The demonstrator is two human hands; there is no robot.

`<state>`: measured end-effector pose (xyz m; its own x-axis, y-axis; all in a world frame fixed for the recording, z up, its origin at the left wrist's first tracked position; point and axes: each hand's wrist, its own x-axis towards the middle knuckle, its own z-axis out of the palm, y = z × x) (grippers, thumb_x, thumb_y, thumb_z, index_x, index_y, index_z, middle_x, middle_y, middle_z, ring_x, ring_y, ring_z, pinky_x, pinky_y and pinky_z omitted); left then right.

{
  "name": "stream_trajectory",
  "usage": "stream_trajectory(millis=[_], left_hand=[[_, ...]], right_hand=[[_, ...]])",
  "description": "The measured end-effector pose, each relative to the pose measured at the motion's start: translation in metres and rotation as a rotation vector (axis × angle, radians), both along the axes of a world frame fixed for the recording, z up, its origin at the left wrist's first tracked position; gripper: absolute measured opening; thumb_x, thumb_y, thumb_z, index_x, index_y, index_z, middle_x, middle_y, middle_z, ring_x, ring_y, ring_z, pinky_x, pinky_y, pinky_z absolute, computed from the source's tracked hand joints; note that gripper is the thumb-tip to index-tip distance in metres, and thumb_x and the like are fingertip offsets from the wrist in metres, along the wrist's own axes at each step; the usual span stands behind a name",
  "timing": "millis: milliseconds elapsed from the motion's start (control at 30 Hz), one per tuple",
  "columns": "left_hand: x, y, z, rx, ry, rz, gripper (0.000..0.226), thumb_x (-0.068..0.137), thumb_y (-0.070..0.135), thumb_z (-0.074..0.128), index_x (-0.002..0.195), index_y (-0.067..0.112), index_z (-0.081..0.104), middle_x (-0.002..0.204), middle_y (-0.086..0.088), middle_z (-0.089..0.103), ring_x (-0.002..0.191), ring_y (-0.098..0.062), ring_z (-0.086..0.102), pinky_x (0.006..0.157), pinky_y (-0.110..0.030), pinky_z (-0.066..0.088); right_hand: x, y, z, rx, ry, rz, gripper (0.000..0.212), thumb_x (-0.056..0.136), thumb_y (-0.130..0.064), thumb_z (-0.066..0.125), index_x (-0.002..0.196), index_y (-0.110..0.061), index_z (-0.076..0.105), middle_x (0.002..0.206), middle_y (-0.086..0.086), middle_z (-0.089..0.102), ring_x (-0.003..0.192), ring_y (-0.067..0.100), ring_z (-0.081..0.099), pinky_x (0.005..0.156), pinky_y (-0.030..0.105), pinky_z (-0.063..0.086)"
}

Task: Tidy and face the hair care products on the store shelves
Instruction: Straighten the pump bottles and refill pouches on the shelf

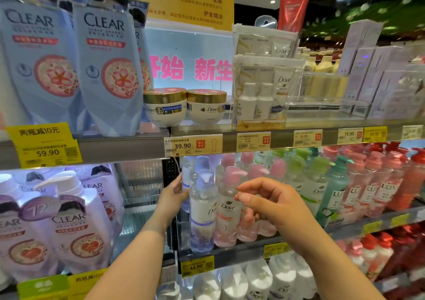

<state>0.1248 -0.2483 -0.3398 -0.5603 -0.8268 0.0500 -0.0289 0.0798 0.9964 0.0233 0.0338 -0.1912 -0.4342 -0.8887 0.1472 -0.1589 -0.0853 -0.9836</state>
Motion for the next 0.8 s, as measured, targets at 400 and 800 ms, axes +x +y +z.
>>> stream_trajectory(millis=[400, 800], left_hand=[[0.011, 0.018, 0.005, 0.073, -0.013, 0.076, 0.057, 0.094, 0.038, 0.063, 0.144, 0.048, 0.038, 0.14, 0.007, 0.058, 0.125, -0.015, 0.057, 0.11, -0.048, 0.042], [0.05, 0.135, 0.091, -0.086, 0.255, 0.525, 0.01, 0.095, 0.021, 0.062, 0.097, 0.029, 0.068, 0.103, 0.004, 0.071, 0.099, -0.017, 0.066, 0.091, -0.042, 0.054]], right_hand=[[0.003, 0.001, 0.019, -0.036, 0.01, 0.098, 0.016, 0.089, -0.008, 0.073, 0.105, -0.005, 0.071, 0.078, -0.001, 0.071, 0.061, 0.016, 0.064, 0.059, 0.019, 0.053], [-0.015, 0.021, 0.042, -0.206, -0.018, -0.058, 0.013, 0.086, -0.011, 0.075, 0.098, -0.012, 0.074, 0.082, 0.008, 0.073, 0.064, 0.019, 0.065, 0.066, 0.034, 0.057]])
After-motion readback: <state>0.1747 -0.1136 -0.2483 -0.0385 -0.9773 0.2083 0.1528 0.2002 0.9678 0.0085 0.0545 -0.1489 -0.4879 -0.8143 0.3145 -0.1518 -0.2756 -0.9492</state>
